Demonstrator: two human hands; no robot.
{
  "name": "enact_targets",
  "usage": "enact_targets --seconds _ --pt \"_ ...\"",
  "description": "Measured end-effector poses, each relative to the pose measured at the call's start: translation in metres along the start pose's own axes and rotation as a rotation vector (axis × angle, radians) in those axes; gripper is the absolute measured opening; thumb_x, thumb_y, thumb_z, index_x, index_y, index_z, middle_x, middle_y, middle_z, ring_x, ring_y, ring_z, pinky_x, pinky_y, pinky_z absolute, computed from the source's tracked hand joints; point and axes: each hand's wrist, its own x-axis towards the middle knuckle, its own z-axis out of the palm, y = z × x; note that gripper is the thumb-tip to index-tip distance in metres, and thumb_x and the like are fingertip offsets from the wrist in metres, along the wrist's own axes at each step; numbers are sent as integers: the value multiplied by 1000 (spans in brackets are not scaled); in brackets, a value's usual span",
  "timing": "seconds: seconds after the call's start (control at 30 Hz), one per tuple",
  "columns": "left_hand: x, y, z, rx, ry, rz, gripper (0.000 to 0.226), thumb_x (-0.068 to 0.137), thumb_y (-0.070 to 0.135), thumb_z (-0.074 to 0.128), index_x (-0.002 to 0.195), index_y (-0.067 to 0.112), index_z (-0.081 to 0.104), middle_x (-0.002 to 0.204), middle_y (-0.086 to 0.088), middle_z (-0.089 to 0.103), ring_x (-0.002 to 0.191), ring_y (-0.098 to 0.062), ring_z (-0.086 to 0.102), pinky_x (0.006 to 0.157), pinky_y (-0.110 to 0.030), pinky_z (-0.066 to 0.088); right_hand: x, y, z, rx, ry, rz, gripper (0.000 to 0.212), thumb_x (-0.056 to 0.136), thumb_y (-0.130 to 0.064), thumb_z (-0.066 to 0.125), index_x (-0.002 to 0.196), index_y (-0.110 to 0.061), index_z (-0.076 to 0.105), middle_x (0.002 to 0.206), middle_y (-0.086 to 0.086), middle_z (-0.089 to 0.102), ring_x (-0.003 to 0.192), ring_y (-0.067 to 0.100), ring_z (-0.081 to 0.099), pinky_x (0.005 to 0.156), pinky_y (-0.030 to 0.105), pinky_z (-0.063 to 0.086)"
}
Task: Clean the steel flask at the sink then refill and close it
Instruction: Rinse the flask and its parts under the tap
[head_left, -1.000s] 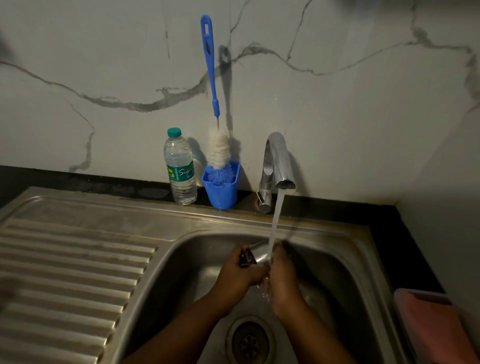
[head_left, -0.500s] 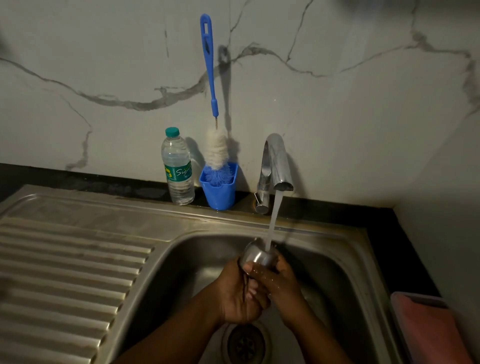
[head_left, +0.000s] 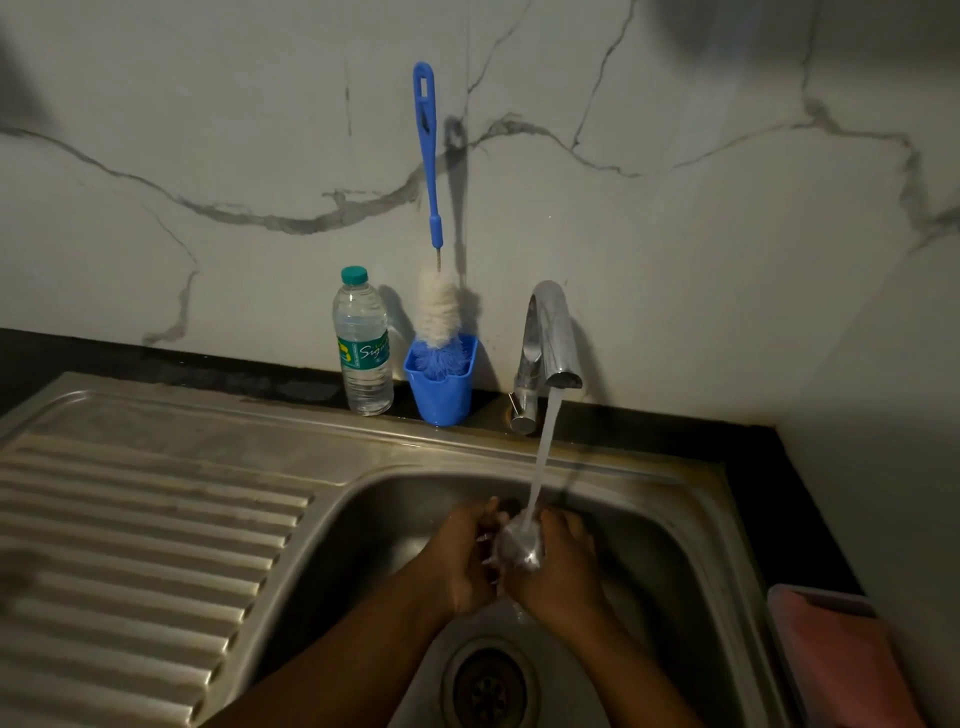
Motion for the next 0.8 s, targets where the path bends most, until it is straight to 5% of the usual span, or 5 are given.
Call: enact_targets --seconds 0.13,0.27,0.57,0.67,0.8 --pt "-3 -3 0 -111 7 30 35 91 38 52 93 6 67 72 -13 71 66 -26 67 59 -30 51 -15 -5 -10 978 -57 342 21 81 -28 72 98 -18 65 94 6 70 90 22 66 66 27 51" --pt "-14 -8 -4 -104 30 17 40 91 44 49 98 8 66 74 -11 67 69 -23 58 59 -27 45 -18 -3 -19 1389 -271 641 70 77 -68 54 107 -6 68 103 15 72 91 26 63 74 32 47" --pt "-63 4 -20 -38 131 31 34 92 42 52 103 12 63 97 -9 65 87 -25 58 63 -27 40 -35 -25 -32 1173 -347 629 68 77 -68 55 101 -5 68 90 15 69 75 22 57 61 27 44" --pt "-82 2 -29 -20 147 61 32 93 41 52 102 12 63 97 -9 67 82 -26 60 60 -27 39 -51 -26 -26 641 -136 446 44 82 -38 70 114 -13 55 102 11 62 84 21 58 65 32 49" --pt "-103 -9 -44 7 186 97 29 93 40 53 97 12 63 99 -8 67 82 -25 60 59 -27 43 -82 -17 -26 -100 31 -53 55 80 -21 69 126 -32 42 117 -5 58 106 13 58 90 29 50"
